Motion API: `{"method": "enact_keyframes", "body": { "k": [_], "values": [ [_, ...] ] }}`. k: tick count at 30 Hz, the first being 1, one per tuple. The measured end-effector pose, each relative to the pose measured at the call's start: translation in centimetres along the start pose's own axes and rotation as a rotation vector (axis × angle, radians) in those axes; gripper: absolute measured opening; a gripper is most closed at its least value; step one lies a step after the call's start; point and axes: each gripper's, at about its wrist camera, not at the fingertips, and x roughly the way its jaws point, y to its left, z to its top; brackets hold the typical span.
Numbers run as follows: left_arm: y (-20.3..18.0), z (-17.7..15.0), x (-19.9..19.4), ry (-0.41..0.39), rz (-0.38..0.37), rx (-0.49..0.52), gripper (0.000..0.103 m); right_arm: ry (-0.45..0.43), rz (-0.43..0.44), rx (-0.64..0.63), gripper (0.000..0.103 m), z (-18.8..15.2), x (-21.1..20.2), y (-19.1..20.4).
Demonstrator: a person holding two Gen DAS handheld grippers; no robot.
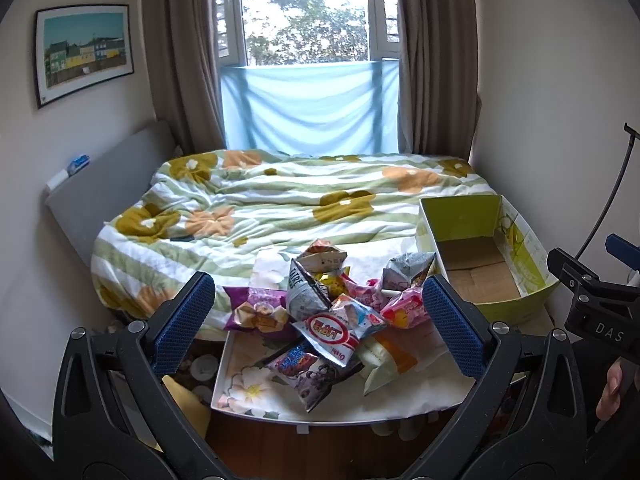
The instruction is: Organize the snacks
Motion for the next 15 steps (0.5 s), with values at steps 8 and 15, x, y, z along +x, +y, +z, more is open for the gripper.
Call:
{"method": "enact_keyframes", "body": {
  "k": [8, 15],
  "values": [
    [-0.2, 0.0, -0.03, 0.006, -0.003, 0.002, 0.103, 0.002, 0.004, -0.002, 0.103, -0.1, -0.14, 0.03],
    [-0.03, 0.38, -0.13, 0.008, -0.009, 0.001, 0.103, 0.002, 0.004, -0.002, 0.103, -0.05, -0.13, 0.0]
  ]
}}
